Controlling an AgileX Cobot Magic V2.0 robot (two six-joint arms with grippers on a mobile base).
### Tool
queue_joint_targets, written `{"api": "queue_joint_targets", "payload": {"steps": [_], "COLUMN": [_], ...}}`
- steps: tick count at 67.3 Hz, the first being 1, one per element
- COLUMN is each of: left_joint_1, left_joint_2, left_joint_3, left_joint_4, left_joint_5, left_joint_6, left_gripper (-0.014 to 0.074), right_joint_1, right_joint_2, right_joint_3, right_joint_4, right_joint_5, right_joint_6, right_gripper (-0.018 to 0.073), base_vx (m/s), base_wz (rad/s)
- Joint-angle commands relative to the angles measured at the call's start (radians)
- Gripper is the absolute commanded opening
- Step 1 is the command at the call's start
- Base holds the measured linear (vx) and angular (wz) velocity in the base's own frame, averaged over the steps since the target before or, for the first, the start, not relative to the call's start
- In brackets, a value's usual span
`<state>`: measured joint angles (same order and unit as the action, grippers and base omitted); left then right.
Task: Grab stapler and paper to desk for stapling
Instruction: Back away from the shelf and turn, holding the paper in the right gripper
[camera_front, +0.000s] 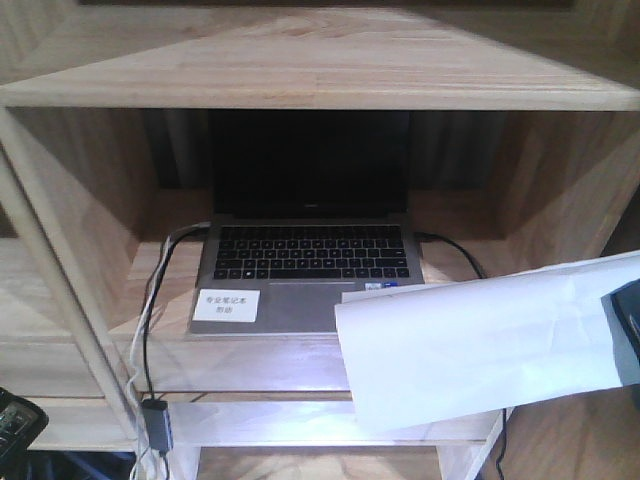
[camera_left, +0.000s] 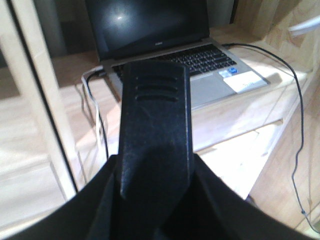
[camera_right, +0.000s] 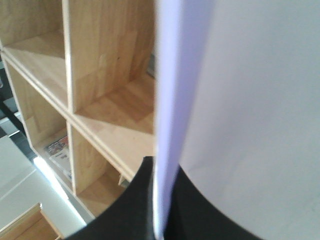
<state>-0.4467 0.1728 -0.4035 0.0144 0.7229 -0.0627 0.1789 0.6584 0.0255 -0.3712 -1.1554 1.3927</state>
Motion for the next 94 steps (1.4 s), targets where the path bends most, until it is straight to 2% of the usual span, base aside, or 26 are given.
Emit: {"api": "queue_joint_targets", "payload": {"steps": [1, 94], "left_joint_1": [0.001, 0.001], "left_joint_2": [0.009, 0.009], "left_joint_3": [-0.032, -0.032], "left_joint_4": [-0.003, -0.003], "left_joint_5": [-0.101, -0.101], "left_joint_6": [-0.001, -0.001], "left_gripper": [-0.0006, -0.0006], "right_joint_1": [0.0, 0.0], "right_joint_2": [0.001, 0.001], "right_joint_3": [0.025, 0.025], "right_joint_4": [0.01, -0.001], "right_joint_5": [-0.18, -0.18], "right_joint_6": [-0.004, -0.004], "right_gripper": [-0.0001, -0.0001], "base_vx": [-0.1, -0.12], "base_wz": [0.09, 0.0]}}
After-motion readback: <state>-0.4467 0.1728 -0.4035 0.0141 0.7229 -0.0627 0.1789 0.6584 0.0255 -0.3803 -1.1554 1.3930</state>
